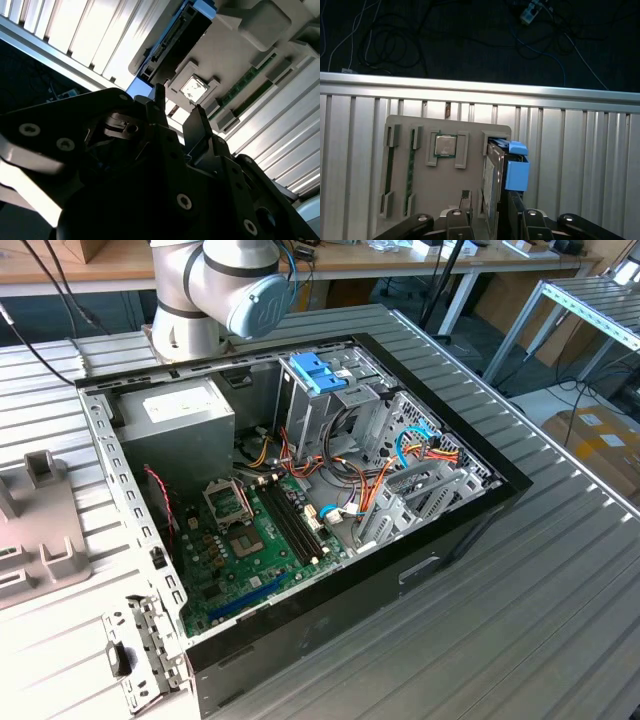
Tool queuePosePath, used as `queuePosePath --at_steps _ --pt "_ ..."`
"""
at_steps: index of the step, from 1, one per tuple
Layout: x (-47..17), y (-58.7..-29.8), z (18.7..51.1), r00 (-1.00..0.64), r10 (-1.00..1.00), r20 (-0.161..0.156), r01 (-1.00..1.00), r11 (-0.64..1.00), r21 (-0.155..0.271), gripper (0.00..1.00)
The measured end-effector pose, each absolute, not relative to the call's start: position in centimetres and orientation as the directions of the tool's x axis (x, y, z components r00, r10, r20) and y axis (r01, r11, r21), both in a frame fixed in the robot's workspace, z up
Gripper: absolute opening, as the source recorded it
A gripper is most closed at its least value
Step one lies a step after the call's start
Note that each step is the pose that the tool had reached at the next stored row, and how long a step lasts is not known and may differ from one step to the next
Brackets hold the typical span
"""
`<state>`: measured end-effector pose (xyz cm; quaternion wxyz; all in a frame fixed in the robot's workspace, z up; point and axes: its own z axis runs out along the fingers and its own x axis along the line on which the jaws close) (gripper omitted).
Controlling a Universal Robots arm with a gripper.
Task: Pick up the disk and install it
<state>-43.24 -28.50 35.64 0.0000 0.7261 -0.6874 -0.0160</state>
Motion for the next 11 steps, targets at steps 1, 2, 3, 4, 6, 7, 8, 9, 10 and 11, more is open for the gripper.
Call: queuePosePath --at_steps 1,2,3,4,6,7,8,9,10,11 --pt "-43.24 -28.50 35.64 0.054 -0.998 -0.023 -0.998 -0.055 0.022 0.42" --pt "-43.24 -28.50 35.64 0.055 -0.998 -0.023 -0.998 -0.055 0.022 0.44" --pt "-43.24 -28.50 35.64 0.055 -0.998 -0.023 -0.998 -0.055 0.022 0.50" --pt "-43.24 -28.50 35.65 0.055 -0.998 -0.023 -0.998 -0.055 0.022 0.50" --pt "-43.24 -28.50 35.64 0.055 -0.998 -0.023 -0.998 -0.055 0.021 0.50" --pt "-43.24 -28.50 35.64 0.055 -0.998 -0.023 -0.998 -0.055 0.021 0.50" --pt "-43.24 -28.50 35.64 0.055 -0.998 -0.023 -0.998 -0.055 0.021 0.50" --pt "-43.24 -28.50 35.64 0.055 -0.998 -0.023 -0.998 -0.055 0.021 0.50" --pt "-43.24 -28.50 35.64 0.055 -0.998 -0.023 -0.998 -0.055 0.021 0.50" --pt "-43.24 -28.50 35.64 0.055 -0.998 -0.023 -0.998 -0.055 0.021 0.50"
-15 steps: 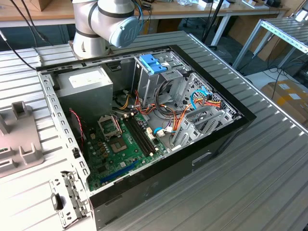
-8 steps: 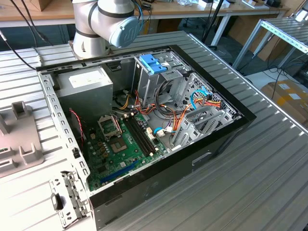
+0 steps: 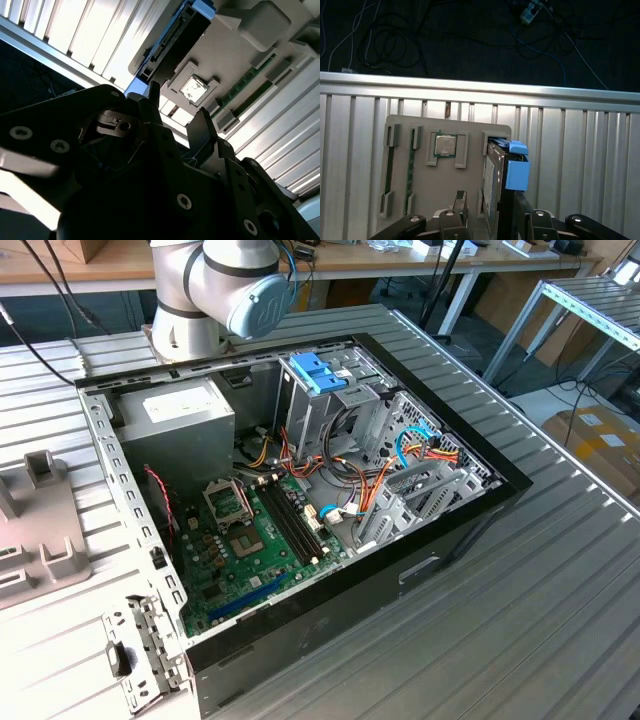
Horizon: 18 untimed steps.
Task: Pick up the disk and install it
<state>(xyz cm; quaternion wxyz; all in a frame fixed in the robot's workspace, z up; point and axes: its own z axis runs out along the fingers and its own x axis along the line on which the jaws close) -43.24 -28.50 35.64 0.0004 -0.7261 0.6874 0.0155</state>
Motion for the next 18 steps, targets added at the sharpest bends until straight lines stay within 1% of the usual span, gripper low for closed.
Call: queuePosePath --at_steps 2,3,15,16,17,18 --pt "-43.24 -28.50 35.64 0.055 -0.998 -0.023 -0.998 -0.055 0.020 0.51" --pt "-43.24 -28.50 35.65 0.055 -0.998 -0.023 -0.998 -0.055 0.020 0.57" --pt "-43.60 -27.62 35.43 0.052 -0.998 -0.024 -0.998 -0.053 0.020 0.57" --pt "-43.62 -27.60 35.44 0.052 -0.998 -0.029 -0.998 -0.053 0.020 0.57" --pt "-43.65 -27.59 35.43 0.052 -0.997 -0.059 -0.998 -0.053 0.018 0.57" --pt "-43.65 -27.60 35.43 0.052 -0.995 -0.080 -0.998 -0.054 0.017 0.57"
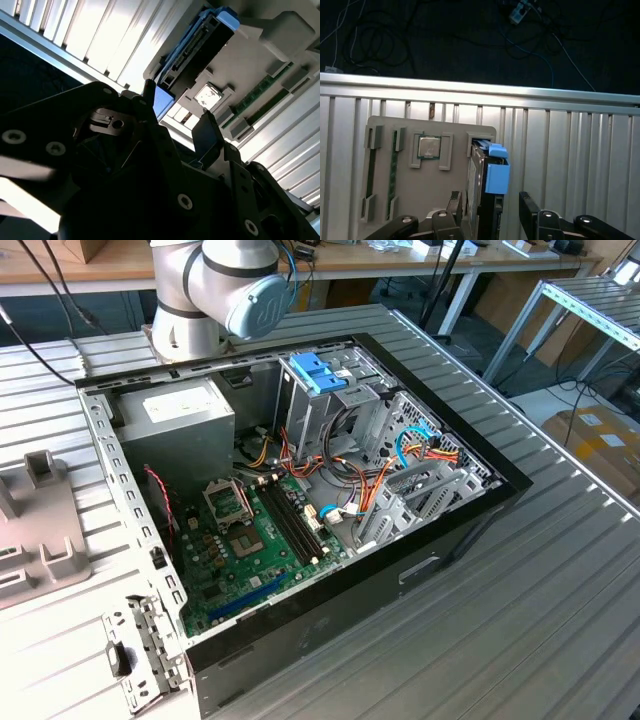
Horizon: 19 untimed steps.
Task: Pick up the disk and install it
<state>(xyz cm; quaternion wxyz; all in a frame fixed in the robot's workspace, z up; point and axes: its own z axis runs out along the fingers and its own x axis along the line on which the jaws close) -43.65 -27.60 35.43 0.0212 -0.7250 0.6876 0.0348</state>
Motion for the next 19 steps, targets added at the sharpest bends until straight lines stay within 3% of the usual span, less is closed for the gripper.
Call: queuePosePath --at_steps 4,7,19 --pt "-43.7 -27.6 35.3 0.052 -0.995 -0.082 -0.998 -0.054 0.017 0.57" --pt "-44.2 -27.6 33.3 0.052 -0.995 -0.081 -0.998 -0.054 0.017 0.57" --pt "-44.2 -27.6 32.6 0.052 -0.995 -0.081 -0.998 -0.054 0.017 0.57"
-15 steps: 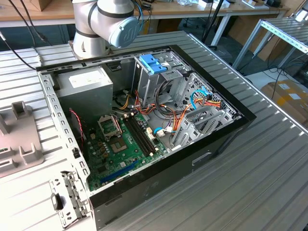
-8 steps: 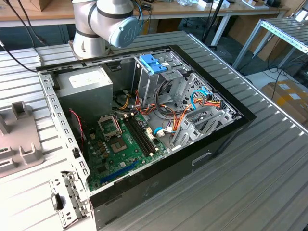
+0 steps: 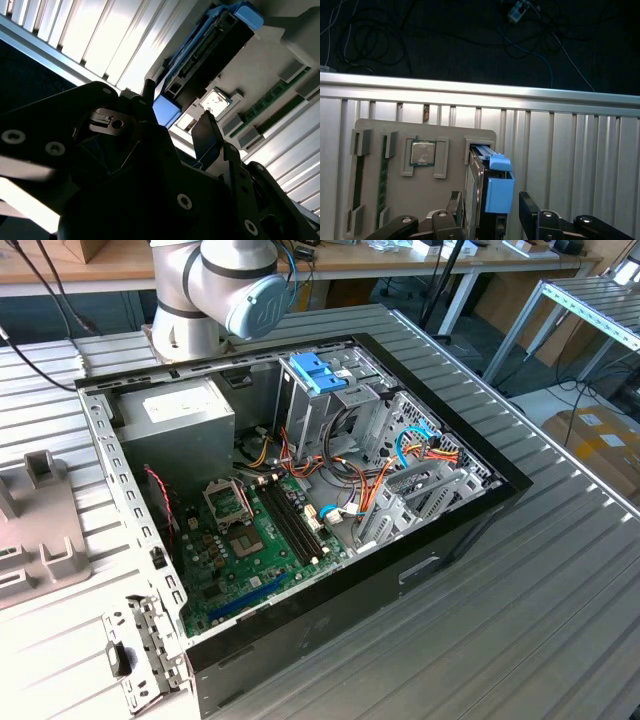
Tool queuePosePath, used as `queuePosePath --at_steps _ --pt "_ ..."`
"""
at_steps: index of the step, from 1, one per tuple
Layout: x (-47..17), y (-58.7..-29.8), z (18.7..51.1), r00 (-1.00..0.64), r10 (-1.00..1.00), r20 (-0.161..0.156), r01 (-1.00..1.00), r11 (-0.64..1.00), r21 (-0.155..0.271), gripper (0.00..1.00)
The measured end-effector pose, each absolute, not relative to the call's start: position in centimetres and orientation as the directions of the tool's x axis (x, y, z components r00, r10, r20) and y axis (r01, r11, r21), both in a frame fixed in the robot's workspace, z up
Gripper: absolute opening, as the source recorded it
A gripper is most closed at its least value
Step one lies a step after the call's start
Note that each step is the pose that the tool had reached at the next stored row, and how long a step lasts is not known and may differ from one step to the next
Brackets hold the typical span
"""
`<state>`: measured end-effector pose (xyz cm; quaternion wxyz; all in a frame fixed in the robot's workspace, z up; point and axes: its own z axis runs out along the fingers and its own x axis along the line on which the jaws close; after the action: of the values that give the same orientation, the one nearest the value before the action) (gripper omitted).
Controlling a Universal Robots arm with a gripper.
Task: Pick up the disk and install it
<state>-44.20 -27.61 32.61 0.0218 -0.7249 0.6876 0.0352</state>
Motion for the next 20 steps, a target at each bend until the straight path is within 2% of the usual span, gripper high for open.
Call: queuePosePath --at_steps 20 --pt "-44.6 -27.6 31.5 0.036 -0.996 -0.080 -0.999 -0.037 0.017 0.57"
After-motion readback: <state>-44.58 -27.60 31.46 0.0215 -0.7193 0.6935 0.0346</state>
